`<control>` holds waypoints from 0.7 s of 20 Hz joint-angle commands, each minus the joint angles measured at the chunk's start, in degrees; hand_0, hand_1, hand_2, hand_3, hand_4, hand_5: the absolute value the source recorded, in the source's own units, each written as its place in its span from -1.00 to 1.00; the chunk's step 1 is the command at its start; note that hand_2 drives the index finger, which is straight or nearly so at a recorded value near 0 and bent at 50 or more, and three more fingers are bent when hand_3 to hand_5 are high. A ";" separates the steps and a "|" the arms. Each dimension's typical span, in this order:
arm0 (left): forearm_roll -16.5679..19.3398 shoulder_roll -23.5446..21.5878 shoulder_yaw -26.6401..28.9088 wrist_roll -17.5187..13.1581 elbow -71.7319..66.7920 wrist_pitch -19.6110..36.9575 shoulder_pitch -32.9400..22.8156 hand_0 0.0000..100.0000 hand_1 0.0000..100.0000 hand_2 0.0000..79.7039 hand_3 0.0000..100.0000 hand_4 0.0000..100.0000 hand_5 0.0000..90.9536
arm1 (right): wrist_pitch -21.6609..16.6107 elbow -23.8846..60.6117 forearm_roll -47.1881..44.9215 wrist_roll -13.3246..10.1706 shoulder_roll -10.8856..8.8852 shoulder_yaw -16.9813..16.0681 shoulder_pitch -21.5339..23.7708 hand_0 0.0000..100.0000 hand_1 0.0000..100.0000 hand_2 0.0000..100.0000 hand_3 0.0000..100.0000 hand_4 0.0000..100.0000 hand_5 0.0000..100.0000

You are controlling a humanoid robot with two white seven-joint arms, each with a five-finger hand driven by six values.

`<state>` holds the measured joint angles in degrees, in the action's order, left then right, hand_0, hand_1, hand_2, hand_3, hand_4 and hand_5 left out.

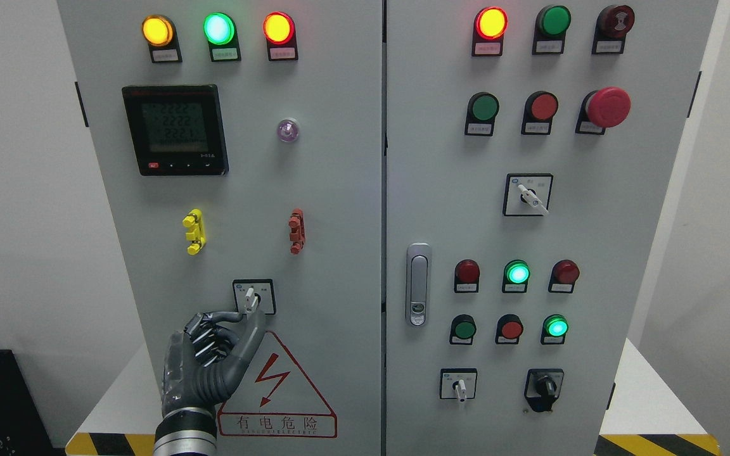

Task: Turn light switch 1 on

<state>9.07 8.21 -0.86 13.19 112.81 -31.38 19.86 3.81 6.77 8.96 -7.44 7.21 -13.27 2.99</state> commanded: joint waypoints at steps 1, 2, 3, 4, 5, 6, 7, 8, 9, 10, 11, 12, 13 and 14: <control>0.16 0.23 -1.07 0.09 -0.57 -0.52 0.54 -0.86 0.34 0.30 0.69 0.76 0.75 | -0.03 0.00 0.00 -0.03 0.00 0.00 0.00 -0.38 -1.00 -1.00 -1.00 -1.00 -1.00; 0.24 0.23 -1.07 0.09 -0.57 -0.69 0.62 -0.86 0.34 0.31 0.69 0.76 0.76 | -0.03 0.00 0.00 -0.03 0.00 0.00 0.00 -0.38 -1.00 -1.00 -1.00 -1.00 -1.00; 0.24 0.23 -1.07 0.09 -0.57 -0.87 0.71 -0.86 0.34 0.31 0.70 0.76 0.76 | -0.03 0.00 0.00 -0.03 0.00 0.00 0.00 -0.38 -1.00 -1.00 -1.00 -1.00 -1.00; 0.24 0.32 -1.07 0.09 -0.57 -0.87 0.80 -0.86 0.34 0.31 0.70 0.76 0.76 | -0.03 0.00 0.00 -0.03 0.00 0.00 0.00 -0.38 -1.00 -1.00 -1.00 -1.00 -1.00; 0.16 0.32 -1.07 0.09 -0.57 -0.96 0.97 -0.85 0.33 0.31 0.70 0.77 0.76 | -0.03 0.00 0.00 -0.03 0.00 0.00 -0.09 -0.38 -1.00 -1.00 -1.00 -1.00 -1.00; 0.16 0.32 -1.07 0.09 -0.57 -1.05 1.06 -0.85 0.33 0.31 0.70 0.77 0.76 | -0.03 0.00 0.00 -0.03 0.00 0.00 0.00 -0.38 -1.00 -1.00 -1.00 -1.00 -1.00; 0.16 0.32 -1.07 0.09 -0.57 -1.05 1.06 -0.85 0.33 0.32 0.70 0.77 0.76 | -0.03 0.00 0.00 -0.03 0.00 0.00 0.00 -0.38 -1.00 -1.00 -1.00 -1.00 -1.00; 0.16 0.32 -1.07 0.09 -0.57 -1.05 1.15 -0.85 0.33 0.32 0.70 0.77 0.76 | -0.03 0.00 0.00 -0.03 0.00 0.00 0.00 -0.38 -1.00 -1.00 -1.00 -1.00 -1.00; 0.16 0.32 -1.07 0.09 -0.66 -1.05 1.32 -0.85 0.33 0.32 0.70 0.77 0.76 | -0.03 0.00 0.00 -0.03 0.00 0.00 -0.09 -0.38 -1.00 -1.00 -1.00 -1.00 -1.00; 0.16 0.32 -1.07 0.09 -0.66 -1.05 1.41 -0.85 0.33 0.32 0.70 0.77 0.76 | -0.03 0.00 0.00 -0.03 0.00 0.00 0.00 -0.38 -1.00 -1.00 -1.00 -1.00 -1.00; 0.16 0.32 -1.07 0.09 -0.83 -1.05 1.41 -0.85 0.33 0.32 0.71 0.77 0.76 | -0.03 0.00 0.00 -0.03 0.00 0.00 0.00 -0.38 -1.00 -1.00 -1.00 -1.00 -1.00; 0.16 0.32 -1.07 0.09 -1.01 -1.05 1.41 -0.84 0.33 0.33 0.71 0.77 0.76 | -0.03 0.00 0.00 -0.03 0.00 0.00 0.00 -0.39 -1.00 -1.00 -1.00 -1.00 -1.00; 0.16 0.32 -1.07 0.09 -1.01 -1.05 1.59 -0.84 0.33 0.33 0.71 0.77 0.76 | -0.03 0.00 0.00 -0.03 0.00 0.00 0.00 -0.38 -1.00 -1.00 -1.00 -1.00 -1.00; 0.16 0.32 -1.07 0.09 -1.01 -1.05 1.68 -0.84 0.32 0.33 0.71 0.77 0.76 | -0.03 0.00 0.00 -0.03 0.00 0.00 0.00 -0.39 -1.00 -1.00 -1.00 -1.00 -1.00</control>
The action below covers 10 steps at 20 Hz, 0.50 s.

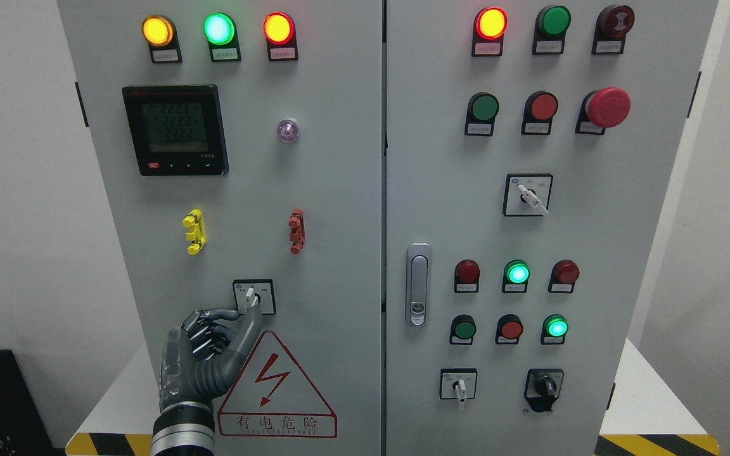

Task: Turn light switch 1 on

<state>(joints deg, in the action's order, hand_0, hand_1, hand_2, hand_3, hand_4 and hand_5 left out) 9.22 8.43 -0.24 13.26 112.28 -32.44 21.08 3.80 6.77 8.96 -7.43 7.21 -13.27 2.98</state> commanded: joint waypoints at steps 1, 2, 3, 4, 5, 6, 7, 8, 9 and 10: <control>0.00 0.09 -1.69 0.02 -0.48 0.01 0.54 -0.84 0.32 0.34 0.71 0.77 0.76 | -0.02 0.00 0.00 -0.04 0.00 0.00 0.01 -0.39 -1.00 -1.00 -1.00 -1.00 -1.00; 0.00 0.09 -1.69 0.02 -0.57 0.01 0.63 -0.84 0.32 0.34 0.71 0.77 0.76 | -0.02 0.00 0.00 -0.04 0.00 0.00 -0.08 -0.38 -1.00 -1.00 -1.00 -1.00 -1.00; 0.00 0.09 -1.69 0.02 -0.57 -0.08 0.80 -0.84 0.32 0.34 0.71 0.78 0.77 | -0.02 0.00 0.00 -0.04 0.00 0.00 0.01 -0.38 -1.00 -1.00 -1.00 -1.00 -1.00; 0.00 0.09 -1.69 0.02 -0.83 -0.08 0.89 -0.84 0.32 0.34 0.72 0.77 0.77 | -0.02 0.00 0.00 -0.04 0.00 0.00 -0.08 -0.39 -1.00 -1.00 -1.00 -1.00 -1.00; 0.00 0.09 -1.69 0.02 -0.92 -0.17 0.89 -0.84 0.32 0.34 0.72 0.77 0.77 | -0.02 0.00 0.00 -0.04 0.00 0.00 0.01 -0.39 -1.00 -1.00 -1.00 -1.00 -1.00; -0.08 0.09 -1.69 0.02 -0.92 -0.26 0.89 -0.83 0.32 0.34 0.72 0.77 0.77 | -0.02 0.00 0.00 -0.04 0.00 0.00 0.01 -0.38 -1.00 -1.00 -1.00 -1.00 -1.00; -0.08 0.09 -1.69 0.02 -1.01 -0.17 0.89 -0.83 0.32 0.34 0.72 0.77 0.77 | -0.02 0.00 0.00 -0.04 0.00 0.00 0.01 -0.38 -1.00 -1.00 -1.00 -1.00 -1.00; -0.08 0.09 -1.69 0.02 -1.01 -0.26 0.98 -0.83 0.32 0.34 0.72 0.77 0.77 | -0.02 0.00 0.00 -0.04 0.00 0.00 -0.08 -0.38 -1.00 -1.00 -1.00 -1.00 -1.00; -0.08 0.09 -1.69 0.02 -1.01 -0.17 0.98 -0.83 0.32 0.35 0.73 0.77 0.78 | -0.02 0.00 0.00 -0.04 0.00 0.00 -0.08 -0.38 -1.00 -1.00 -1.00 -1.00 -1.00; -0.08 0.09 -1.69 0.02 -1.01 -0.26 0.98 -0.82 0.32 0.35 0.73 0.78 0.78 | -0.02 0.00 0.00 -0.04 0.00 0.00 0.01 -0.38 -1.00 -1.00 -1.00 -1.00 -1.00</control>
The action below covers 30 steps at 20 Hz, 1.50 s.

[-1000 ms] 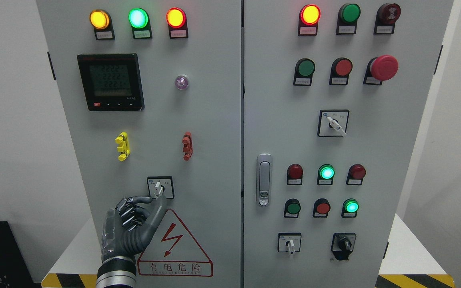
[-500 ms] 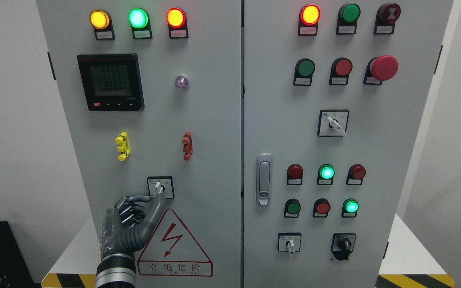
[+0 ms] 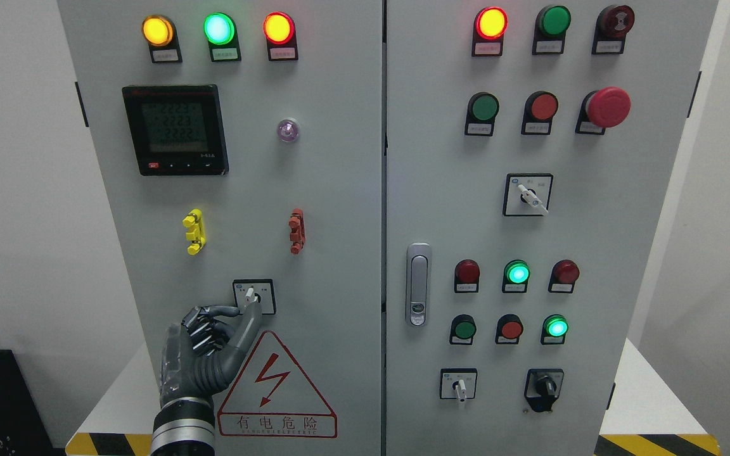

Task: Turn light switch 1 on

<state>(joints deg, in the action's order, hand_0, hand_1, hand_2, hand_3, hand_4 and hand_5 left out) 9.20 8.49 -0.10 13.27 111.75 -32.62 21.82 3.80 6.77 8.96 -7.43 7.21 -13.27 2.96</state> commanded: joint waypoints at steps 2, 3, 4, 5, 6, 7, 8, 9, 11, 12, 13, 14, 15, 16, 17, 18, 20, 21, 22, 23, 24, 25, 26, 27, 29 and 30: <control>-0.05 0.04 -1.83 0.00 -0.57 -0.08 0.24 -0.82 0.32 0.35 0.73 0.78 0.78 | -0.02 0.00 0.00 -0.04 0.00 0.00 0.03 -0.38 -1.00 -1.00 -1.00 -1.00 -1.00; -0.05 0.04 -1.83 0.00 -0.57 -0.08 0.24 -0.82 0.32 0.36 0.73 0.78 0.79 | -0.02 0.00 0.00 -0.04 0.00 0.00 -0.06 -0.38 -1.00 -1.00 -1.00 -1.00 -1.00; -0.05 0.04 -1.83 0.00 -0.57 -0.08 0.24 -0.82 0.32 0.36 0.73 0.78 0.79 | -0.02 0.00 0.00 -0.04 0.00 0.00 0.03 -0.38 -1.00 -1.00 -1.00 -1.00 -1.00; -0.05 0.04 -1.83 0.00 -0.57 -0.08 0.24 -0.82 0.32 0.36 0.73 0.78 0.79 | -0.02 0.00 0.00 -0.04 0.00 0.00 0.03 -0.38 -1.00 -1.00 -1.00 -1.00 -1.00; -0.05 0.04 -1.83 0.00 -0.57 -0.08 0.24 -0.82 0.32 0.36 0.73 0.78 0.79 | -0.02 0.00 0.00 -0.04 0.00 0.00 -0.06 -0.38 -1.00 -1.00 -1.00 -1.00 -1.00; -0.05 0.04 -1.83 0.00 -0.65 -0.08 0.24 -0.81 0.32 0.36 0.73 0.78 0.79 | -0.02 0.00 0.00 -0.04 0.00 0.00 0.03 -0.38 -1.00 -1.00 -1.00 -1.00 -1.00; -0.05 0.04 -1.83 0.00 -0.66 -0.17 0.33 -0.81 0.32 0.37 0.74 0.78 0.79 | -0.02 0.00 0.00 -0.04 0.00 0.00 0.03 -0.38 -1.00 -1.00 -1.00 -1.00 -1.00; -0.05 0.04 -1.83 0.00 -0.66 -0.43 0.41 -0.81 0.32 0.37 0.74 0.78 0.80 | -0.02 0.00 0.00 -0.04 0.00 0.00 0.03 -0.38 -1.00 -1.00 -1.00 -1.00 -1.00; -0.05 0.04 -1.83 0.00 -0.74 -0.78 0.41 -0.81 0.32 0.37 0.74 0.78 0.79 | -0.02 0.00 0.00 -0.04 0.00 0.00 0.03 -0.38 -1.00 -1.00 -1.00 -1.00 -1.00; -0.05 0.04 -1.92 0.00 -0.92 -0.78 0.59 -0.81 0.32 0.38 0.74 0.78 0.80 | -0.02 0.00 0.00 -0.04 0.00 0.00 0.03 -0.38 -1.00 -1.00 -1.00 -1.00 -1.00; -0.05 0.04 -1.92 0.00 -0.92 -0.78 0.59 -0.81 0.32 0.38 0.74 0.78 0.80 | -0.02 0.00 0.00 -0.04 0.00 0.00 0.03 -0.38 -1.00 -1.00 -1.00 -1.00 -1.00; -0.05 0.04 -1.92 0.00 -1.01 -0.78 0.68 -0.81 0.32 0.38 0.74 0.78 0.79 | -0.02 0.00 0.00 -0.04 0.00 0.00 0.03 -0.39 -1.00 -1.00 -1.00 -1.00 -1.00; -0.05 0.04 -1.92 0.00 -1.01 -0.78 0.68 -0.81 0.32 0.38 0.75 0.78 0.79 | -0.02 0.00 0.00 -0.04 0.00 -0.09 -0.06 -0.39 -1.00 -1.00 -1.00 -1.00 -1.00; -0.05 0.04 -1.92 0.00 -1.01 -0.78 0.68 -0.80 0.32 0.39 0.75 0.78 0.79 | -0.02 0.00 0.00 -0.04 0.00 0.00 0.03 -0.39 -1.00 -1.00 -1.00 -1.00 -1.00; -0.05 0.04 -1.92 0.00 -1.01 -0.78 0.68 -0.80 0.32 0.39 0.75 0.78 0.79 | -0.02 0.00 0.00 -0.04 0.00 0.00 0.03 -0.39 -1.00 -1.00 -1.00 -1.00 -1.00; -0.05 0.04 -1.92 0.00 -1.01 -0.78 0.68 -0.80 0.32 0.39 0.75 0.78 0.80 | -0.02 0.00 0.00 -0.04 0.00 0.00 0.03 -0.39 -1.00 -1.00 -1.00 -1.00 -1.00; 0.03 0.13 -1.92 0.00 -1.01 -0.78 0.68 -0.80 0.32 0.39 0.75 0.78 0.80 | -0.02 0.00 0.00 -0.04 0.00 0.00 0.03 -0.39 -1.00 -1.00 -1.00 -1.00 -1.00; 0.03 0.04 -1.92 0.00 -1.01 -0.78 0.68 -0.80 0.32 0.39 0.75 0.78 0.80 | -0.02 0.00 0.00 -0.04 0.00 0.00 0.03 -0.39 -1.00 -1.00 -1.00 -1.00 -1.00; 0.03 0.13 -1.92 0.00 -1.01 -0.78 0.68 -0.80 0.32 0.39 0.75 0.78 0.80 | -0.02 0.00 0.00 -0.04 0.00 0.00 0.03 -0.39 -1.00 -1.00 -1.00 -1.00 -1.00; 0.03 0.13 -1.92 0.09 -1.01 -0.78 0.68 -0.80 0.32 0.39 0.75 0.78 0.80 | -0.02 0.00 0.00 -0.04 0.00 0.00 0.03 -0.39 -1.00 -1.00 -1.00 -1.00 -1.00; 0.12 0.13 -1.92 0.09 -1.01 -0.78 0.68 -0.80 0.32 0.39 0.75 0.78 0.80 | -0.02 0.00 0.00 -0.04 0.00 0.00 0.03 -0.39 -1.00 -1.00 -1.00 -1.00 -1.00; 0.12 0.13 -1.92 0.09 -1.01 -0.78 0.68 -0.80 0.32 0.39 0.75 0.78 0.80 | -0.02 0.00 0.00 -0.04 0.00 0.00 -0.06 -0.39 -1.00 -1.00 -1.00 -1.00 -1.00; 0.29 0.04 -1.92 0.09 -1.01 -0.78 0.68 -0.80 0.32 0.39 0.75 0.78 0.80 | -0.02 0.00 0.00 -0.04 0.00 0.00 0.03 -0.38 -1.00 -1.00 -1.00 -1.00 -1.00; 0.30 0.13 -1.83 0.09 -1.01 -0.78 0.77 -0.80 0.31 0.39 0.75 0.78 0.80 | -0.02 0.00 0.00 -0.04 0.00 0.00 0.03 -0.38 -1.00 -1.00 -1.00 -1.00 -1.00; 0.38 0.04 -1.83 0.09 -1.01 -0.87 0.85 -0.79 0.30 0.39 0.75 0.79 0.80 | -0.02 0.00 0.00 -0.04 0.00 0.00 0.03 -0.39 -1.00 -1.00 -1.00 -1.00 -1.00; 0.38 0.13 -1.83 0.09 -1.01 -0.87 0.94 -0.78 0.30 0.39 0.75 0.79 0.80 | -0.02 0.00 0.00 -0.04 0.00 0.00 0.03 -0.39 -1.00 -1.00 -1.00 -1.00 -1.00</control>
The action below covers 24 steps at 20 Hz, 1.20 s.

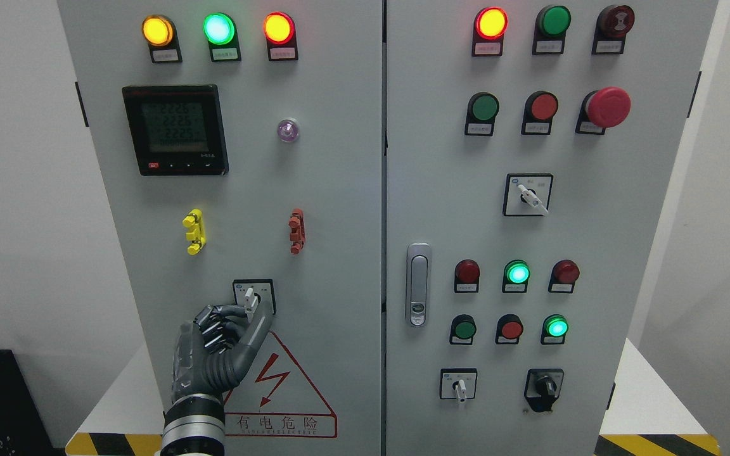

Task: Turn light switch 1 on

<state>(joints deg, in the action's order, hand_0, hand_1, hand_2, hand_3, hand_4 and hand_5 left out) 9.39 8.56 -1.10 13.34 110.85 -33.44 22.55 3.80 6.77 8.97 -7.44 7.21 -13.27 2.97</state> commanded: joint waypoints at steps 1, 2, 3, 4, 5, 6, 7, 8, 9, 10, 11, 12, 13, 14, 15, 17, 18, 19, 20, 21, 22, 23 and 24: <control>0.19 0.05 -0.83 0.02 -0.11 -0.05 0.21 -0.77 0.29 0.39 0.75 0.79 0.80 | -0.02 0.00 0.00 -0.03 0.00 0.00 0.02 -0.38 -1.00 -1.00 -1.00 -1.00 -1.00; 0.19 0.05 -0.83 0.02 -0.11 -0.05 0.30 -0.76 0.29 0.40 0.75 0.79 0.81 | -0.02 0.00 0.00 -0.03 0.00 0.00 0.02 -0.38 -1.00 -1.00 -1.00 -1.00 -1.00; 0.19 0.05 -0.83 0.20 -0.11 0.04 0.30 -0.76 0.28 0.40 0.75 0.79 0.81 | -0.02 0.00 0.00 -0.03 0.00 0.00 0.02 -0.38 -1.00 -1.00 -1.00 -1.00 -1.00; 0.19 0.05 -0.83 0.29 -0.19 -0.04 0.30 -0.75 0.26 0.40 0.75 0.79 0.81 | -0.02 0.00 0.00 -0.03 0.00 0.00 0.02 -0.38 -1.00 -1.00 -1.00 -1.00 -1.00; 0.19 0.05 -0.92 0.29 -0.11 -0.05 0.39 -0.73 0.26 0.41 0.76 0.79 0.81 | -0.02 0.00 0.00 -0.03 0.00 0.00 0.02 -0.38 -1.00 -1.00 -1.00 -1.00 -1.00; 0.19 0.05 -0.83 0.29 -0.11 -0.05 0.39 -0.73 0.26 0.41 0.76 0.79 0.81 | -0.02 0.00 0.00 -0.03 0.00 0.00 0.02 -0.38 -1.00 -1.00 -1.00 -1.00 -1.00; 0.19 0.05 -0.83 0.29 -0.19 -0.05 0.39 -0.72 0.26 0.41 0.76 0.79 0.81 | -0.02 0.00 0.00 -0.03 0.00 0.00 0.02 -0.38 -1.00 -1.00 -1.00 -1.00 -1.00; 0.10 0.05 -0.83 0.29 -0.19 -0.05 0.39 -0.71 0.26 0.41 0.76 0.79 0.81 | -0.02 0.00 0.00 -0.03 0.00 0.00 0.02 -0.38 -1.00 -1.00 -1.00 -1.00 -1.00; 0.10 0.05 -0.83 0.29 -0.28 -0.05 0.47 -0.71 0.26 0.42 0.76 0.80 0.81 | -0.02 0.00 0.00 -0.03 0.00 0.00 0.02 -0.38 -1.00 -1.00 -1.00 -1.00 -1.00; 0.18 0.05 -0.83 0.29 -0.37 -0.05 0.56 -0.70 0.26 0.42 0.76 0.80 0.82 | -0.02 0.00 0.00 -0.03 0.00 0.00 0.02 -0.38 -1.00 -1.00 -1.00 -1.00 -1.00; 0.19 0.05 -0.92 0.29 -0.46 -0.05 0.56 -0.69 0.26 0.42 0.77 0.80 0.82 | -0.02 0.00 0.00 -0.03 0.00 0.00 0.02 -0.38 -1.00 -1.00 -1.00 -1.00 -1.00; 0.19 0.05 -0.83 0.29 -0.46 -0.05 0.56 -0.69 0.26 0.42 0.77 0.80 0.82 | -0.02 0.00 0.00 -0.03 0.00 0.00 0.02 -0.38 -1.00 -1.00 -1.00 -1.00 -1.00; 0.19 0.05 -0.92 0.29 -0.46 -0.05 0.56 -0.68 0.26 0.43 0.77 0.82 0.82 | -0.02 0.00 0.00 -0.03 0.00 0.00 0.02 -0.38 -1.00 -1.00 -1.00 -1.00 -1.00; 0.10 0.05 -0.83 0.29 -0.54 -0.05 0.56 -0.68 0.26 0.43 0.77 0.82 0.82 | -0.02 0.00 0.00 -0.03 0.00 0.00 0.02 -0.38 -1.00 -1.00 -1.00 -1.00 -1.00; 0.10 0.05 -0.83 0.29 -0.55 -0.05 0.56 -0.68 0.26 0.43 0.77 0.82 0.82 | -0.02 0.00 0.00 -0.03 0.00 0.00 -0.07 -0.38 -1.00 -1.00 -1.00 -1.00 -1.00; 0.10 0.05 -0.83 0.29 -0.55 -0.13 0.65 -0.67 0.26 0.45 0.78 0.83 0.82 | -0.02 0.00 0.00 -0.03 0.00 0.00 0.02 -0.38 -1.00 -1.00 -1.00 -1.00 -1.00; 0.10 0.05 -0.83 0.29 -0.55 -0.05 0.65 -0.67 0.26 0.45 0.78 0.83 0.82 | -0.02 0.00 0.00 -0.03 0.00 0.00 0.02 -0.39 -1.00 -1.00 -1.00 -1.00 -1.00; 0.10 0.05 -0.83 0.29 -0.63 -0.05 0.65 -0.66 0.26 0.45 0.78 0.83 0.82 | -0.02 0.00 0.00 -0.03 0.00 0.00 0.02 -0.39 -1.00 -1.00 -1.00 -1.00 -1.00; 0.10 0.05 -0.92 0.29 -0.63 -0.05 0.65 -0.66 0.26 0.45 0.78 0.83 0.82 | -0.02 0.00 0.00 -0.03 0.00 0.00 -0.07 -0.39 -1.00 -1.00 -1.00 -1.00 -1.00; 0.10 0.05 -0.83 0.29 -0.72 -0.13 0.65 -0.66 0.26 0.45 0.78 0.83 0.82 | -0.02 0.00 0.00 -0.03 0.00 0.00 0.01 -0.39 -1.00 -1.00 -1.00 -1.00 -1.00; 0.10 0.05 -0.92 0.29 -0.89 -0.05 0.65 -0.66 0.26 0.45 0.78 0.83 0.82 | -0.02 0.00 0.00 -0.03 0.00 0.00 0.02 -0.39 -1.00 -1.00 -1.00 -1.00 -1.00; 0.10 0.05 -0.92 0.29 -0.98 -0.05 0.82 -0.65 0.26 0.45 0.78 0.83 0.83 | -0.02 0.00 0.00 -0.03 0.00 0.00 0.02 -0.39 -1.00 -1.00 -1.00 -1.00 -1.00; 0.10 0.05 -0.92 0.29 -0.98 -0.05 0.91 -0.65 0.26 0.45 0.78 0.83 0.83 | -0.02 0.00 0.00 -0.03 0.00 0.00 0.02 -0.39 -1.00 -1.00 -1.00 -1.00 -1.00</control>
<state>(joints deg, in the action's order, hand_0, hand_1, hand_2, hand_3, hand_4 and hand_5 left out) 9.51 8.61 -0.83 13.65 110.33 -33.52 23.22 3.80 6.77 8.96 -7.44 7.21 -13.27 2.99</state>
